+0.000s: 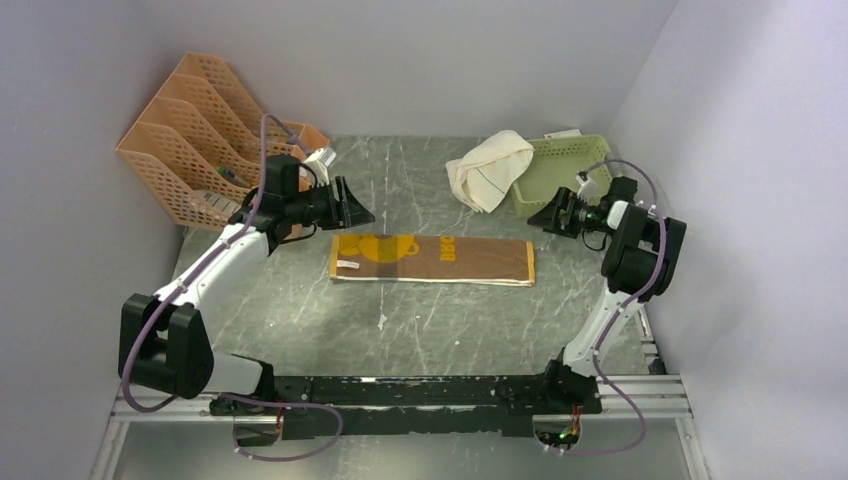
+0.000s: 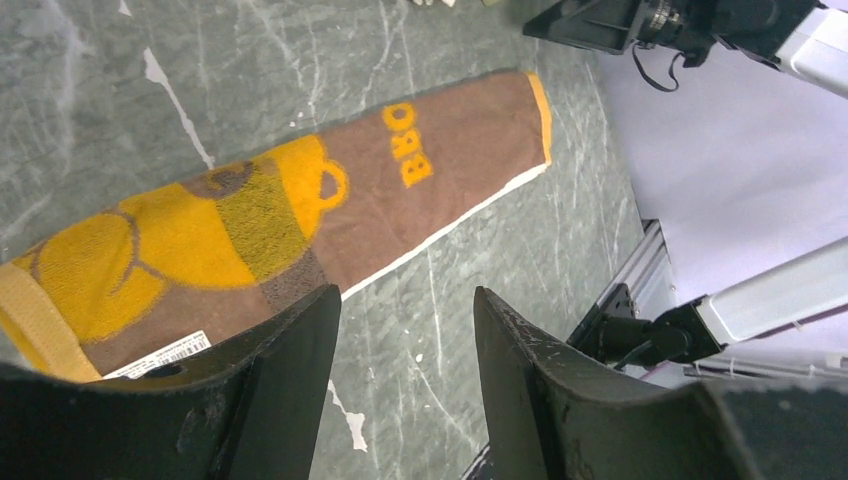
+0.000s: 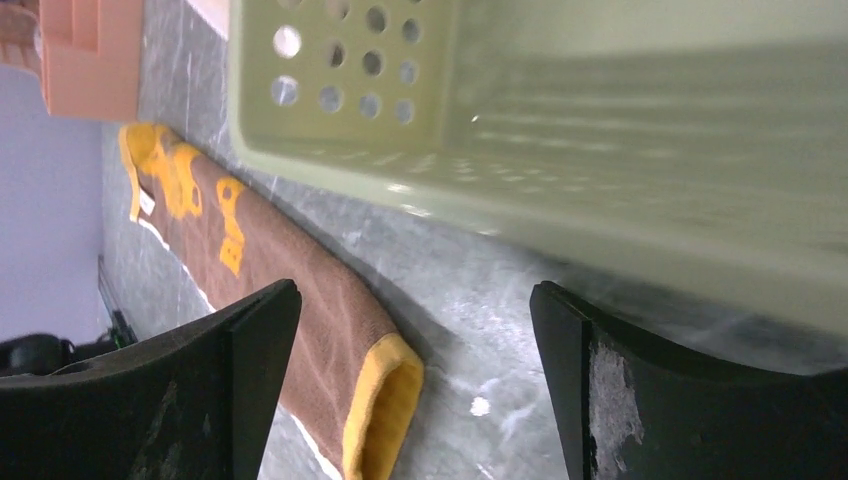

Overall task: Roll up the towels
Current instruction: Fold the towel at the center of the board.

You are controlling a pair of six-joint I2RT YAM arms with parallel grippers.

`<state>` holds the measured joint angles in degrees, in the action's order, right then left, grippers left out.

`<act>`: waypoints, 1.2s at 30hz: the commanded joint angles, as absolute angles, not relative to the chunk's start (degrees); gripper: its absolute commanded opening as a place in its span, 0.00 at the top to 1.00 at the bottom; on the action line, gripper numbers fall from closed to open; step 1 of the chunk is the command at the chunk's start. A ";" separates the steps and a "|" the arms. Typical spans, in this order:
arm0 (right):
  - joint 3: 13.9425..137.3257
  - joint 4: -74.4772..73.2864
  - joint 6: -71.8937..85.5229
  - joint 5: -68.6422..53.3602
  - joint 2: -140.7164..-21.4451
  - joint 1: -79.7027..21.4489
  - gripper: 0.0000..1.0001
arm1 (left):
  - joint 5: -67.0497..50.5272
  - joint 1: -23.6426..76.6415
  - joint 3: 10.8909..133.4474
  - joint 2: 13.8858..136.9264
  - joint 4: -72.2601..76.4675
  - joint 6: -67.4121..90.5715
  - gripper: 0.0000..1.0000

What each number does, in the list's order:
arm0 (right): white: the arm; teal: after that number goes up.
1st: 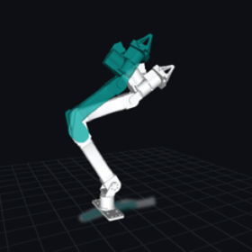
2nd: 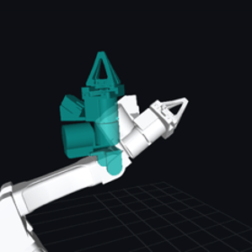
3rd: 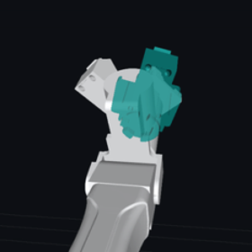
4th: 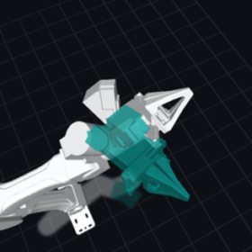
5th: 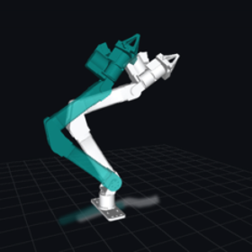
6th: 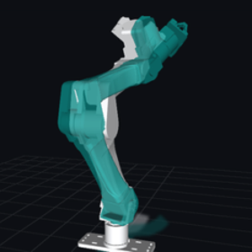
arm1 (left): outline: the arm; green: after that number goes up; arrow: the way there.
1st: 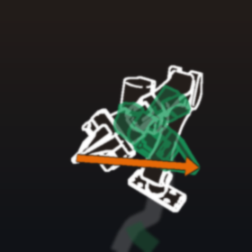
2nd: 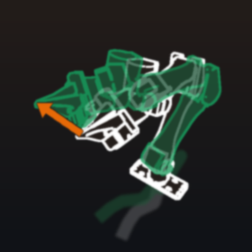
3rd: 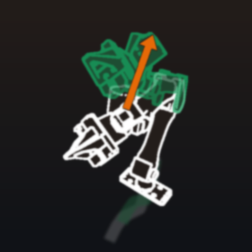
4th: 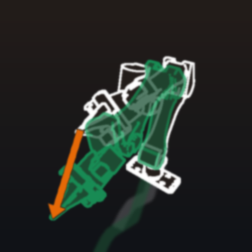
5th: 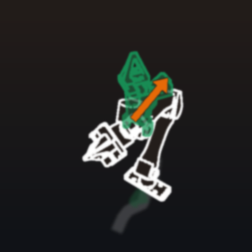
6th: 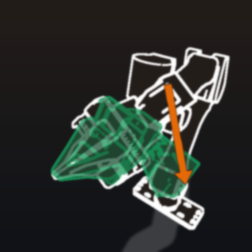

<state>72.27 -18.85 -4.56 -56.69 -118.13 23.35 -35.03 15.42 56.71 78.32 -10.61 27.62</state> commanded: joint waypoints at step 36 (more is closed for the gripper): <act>54.06 -25.46 0.86 -33.70 -110.92 12.13 0.81 | -41.48 13.54 50.15 75.65 -6.34 30.10 0.37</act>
